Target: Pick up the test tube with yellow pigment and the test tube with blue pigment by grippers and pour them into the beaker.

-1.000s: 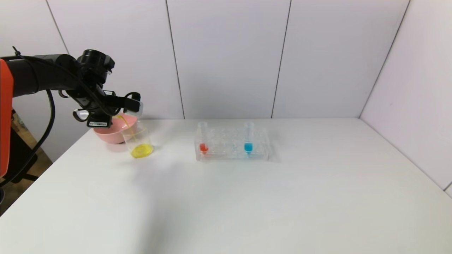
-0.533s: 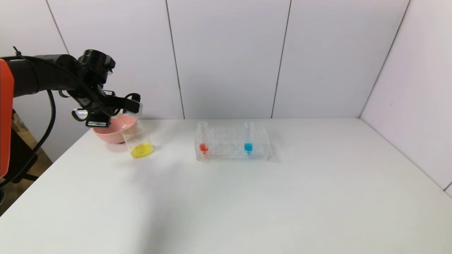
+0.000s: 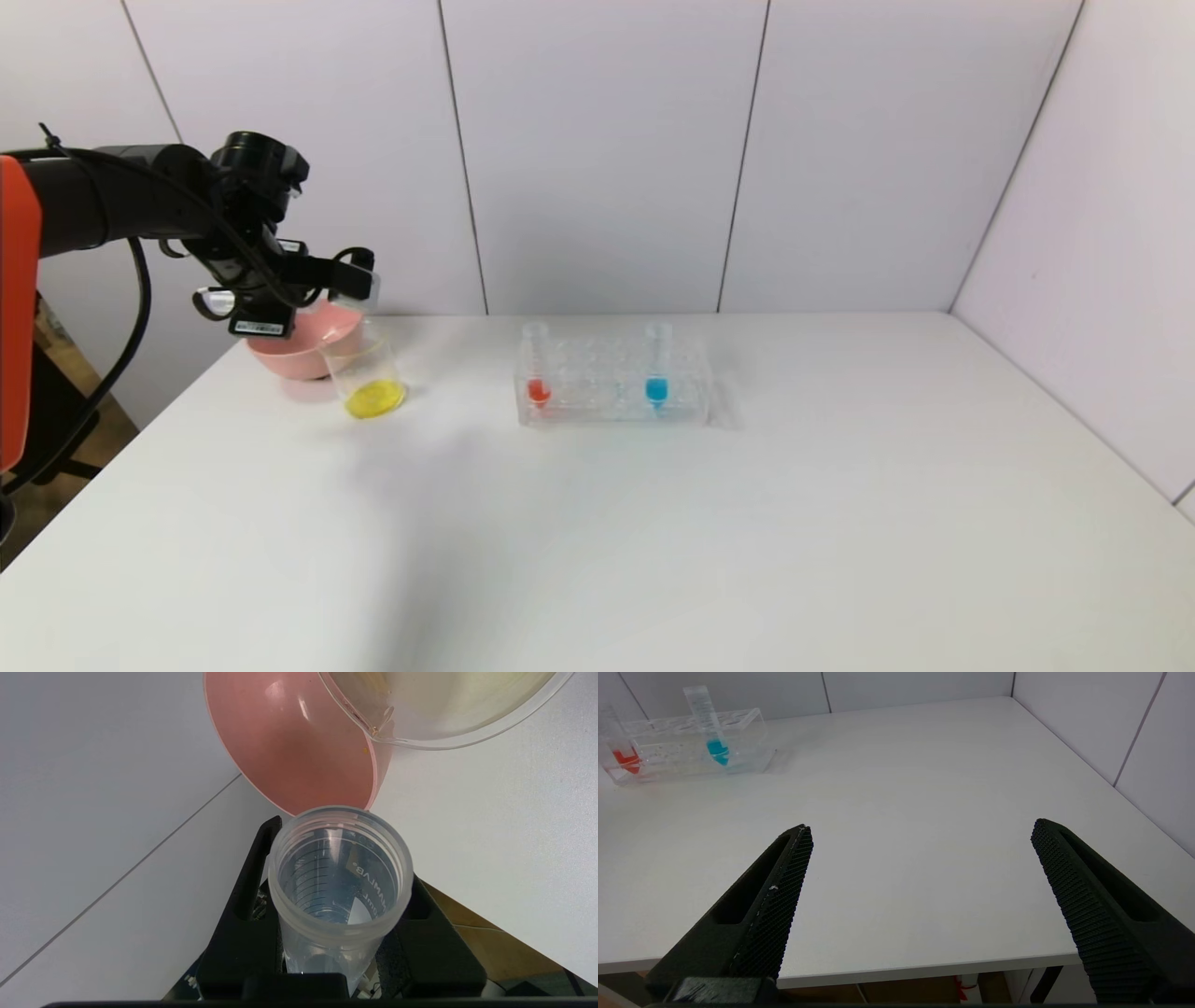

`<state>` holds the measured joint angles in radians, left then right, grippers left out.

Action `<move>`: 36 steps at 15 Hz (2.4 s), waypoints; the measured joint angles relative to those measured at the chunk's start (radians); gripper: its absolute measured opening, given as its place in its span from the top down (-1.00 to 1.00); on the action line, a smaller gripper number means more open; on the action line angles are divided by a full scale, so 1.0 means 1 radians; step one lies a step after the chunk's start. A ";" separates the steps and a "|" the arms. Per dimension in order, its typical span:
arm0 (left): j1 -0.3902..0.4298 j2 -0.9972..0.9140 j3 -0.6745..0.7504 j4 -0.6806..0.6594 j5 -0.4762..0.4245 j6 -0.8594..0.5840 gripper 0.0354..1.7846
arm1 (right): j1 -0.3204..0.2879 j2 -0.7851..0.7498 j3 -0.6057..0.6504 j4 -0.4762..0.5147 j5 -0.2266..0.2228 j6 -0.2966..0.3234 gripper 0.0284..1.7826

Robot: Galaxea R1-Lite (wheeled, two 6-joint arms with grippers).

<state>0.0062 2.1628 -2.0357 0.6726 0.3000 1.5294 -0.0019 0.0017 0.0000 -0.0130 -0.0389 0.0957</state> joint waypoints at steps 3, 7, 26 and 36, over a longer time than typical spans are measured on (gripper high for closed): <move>-0.002 0.000 0.000 -0.013 0.006 0.016 0.42 | 0.000 0.000 0.000 0.000 0.000 0.000 -0.92; -0.002 -0.001 0.000 -0.019 -0.007 0.020 0.42 | -0.001 0.000 0.000 0.000 0.000 0.000 -0.92; 0.223 0.003 0.090 -0.514 -0.841 -1.115 0.42 | 0.000 0.000 0.000 0.000 0.000 0.000 -0.92; 0.226 0.119 0.094 -0.674 -0.850 -1.278 0.42 | 0.000 0.000 0.000 0.000 0.000 0.000 -0.92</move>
<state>0.2317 2.2821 -1.9421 -0.0019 -0.5498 0.2515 -0.0023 0.0017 0.0000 -0.0130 -0.0385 0.0955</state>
